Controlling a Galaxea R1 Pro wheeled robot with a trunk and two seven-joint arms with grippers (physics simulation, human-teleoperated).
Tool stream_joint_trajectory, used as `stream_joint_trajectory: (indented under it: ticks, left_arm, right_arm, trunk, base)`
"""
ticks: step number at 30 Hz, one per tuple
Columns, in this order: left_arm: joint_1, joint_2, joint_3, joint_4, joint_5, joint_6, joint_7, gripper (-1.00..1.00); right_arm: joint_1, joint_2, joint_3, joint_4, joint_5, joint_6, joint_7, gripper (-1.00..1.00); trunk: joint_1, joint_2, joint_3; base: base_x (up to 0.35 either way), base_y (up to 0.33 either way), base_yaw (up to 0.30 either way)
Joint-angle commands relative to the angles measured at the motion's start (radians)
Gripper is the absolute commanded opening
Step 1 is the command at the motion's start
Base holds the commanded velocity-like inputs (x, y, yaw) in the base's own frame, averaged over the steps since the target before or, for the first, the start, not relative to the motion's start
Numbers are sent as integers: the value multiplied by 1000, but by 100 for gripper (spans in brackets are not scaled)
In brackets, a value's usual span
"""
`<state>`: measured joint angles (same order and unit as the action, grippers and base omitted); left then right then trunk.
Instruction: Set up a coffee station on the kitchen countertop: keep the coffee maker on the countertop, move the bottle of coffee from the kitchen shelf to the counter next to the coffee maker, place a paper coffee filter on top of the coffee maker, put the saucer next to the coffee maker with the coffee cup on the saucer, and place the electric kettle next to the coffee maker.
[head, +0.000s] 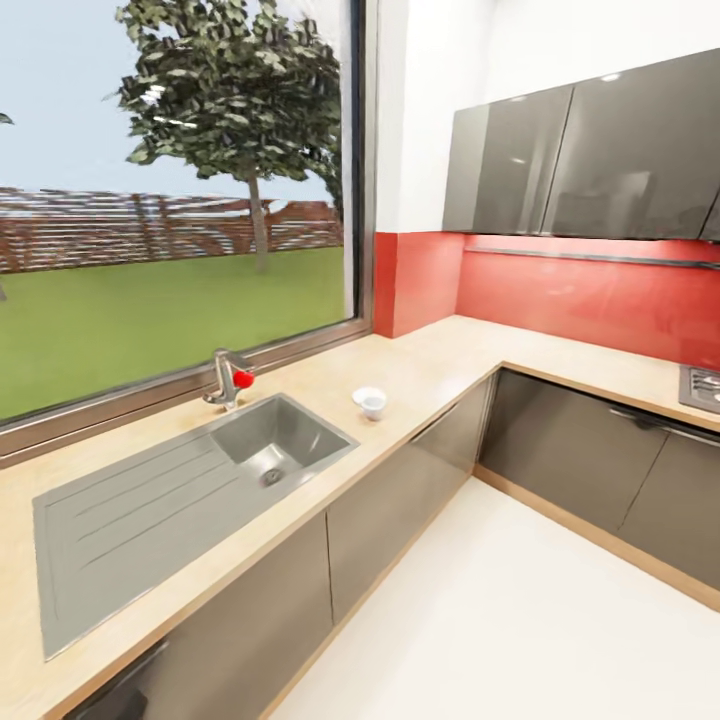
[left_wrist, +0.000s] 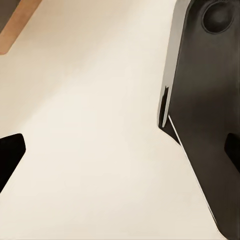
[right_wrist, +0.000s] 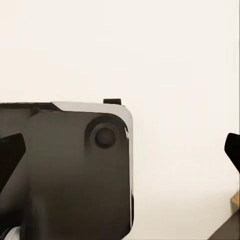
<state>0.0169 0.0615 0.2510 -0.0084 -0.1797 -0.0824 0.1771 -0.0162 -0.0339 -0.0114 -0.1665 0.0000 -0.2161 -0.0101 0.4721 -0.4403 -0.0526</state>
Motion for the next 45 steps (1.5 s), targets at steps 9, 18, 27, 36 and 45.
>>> stream_joint_trajectory:
  ticks: [9, 18, 27, 36, 45]
  left_arm:
    - [0, -3, 8, -1, -12, -2, 2, 100]
    - [0, -5, 7, -1, -12, -3, 2, 100]
    - [0, -6, 7, -1, -11, -3, 3, 100]
    - [0, -6, 8, -1, -11, -4, 4, 100]
    - [0, -6, 8, -1, -10, -4, 4, 100]
  right_arm:
    - [-1, 2, 7, 1, 7, -6, -1, 100]
    - [-1, 2, 6, 1, 6, -7, -1, 100]
    - [-1, 1, 3, 2, 3, -7, -1, 100]
    - [-1, 1, 1, 2, 2, -6, -2, 100]
    - [-1, 1, 1, 2, 2, -6, -2, 100]
  trunk:
    - [1, -2, -2]
    - [1, -2, -2]
    - [1, -2, -2]
    - [1, -2, -2]
    - [1, -2, -2]
  base:
    - [162, -286, 0]
    - [93, -312, 0]
    - [143, -309, 0]
    - [166, -305, 0]
    - [166, -305, 0]
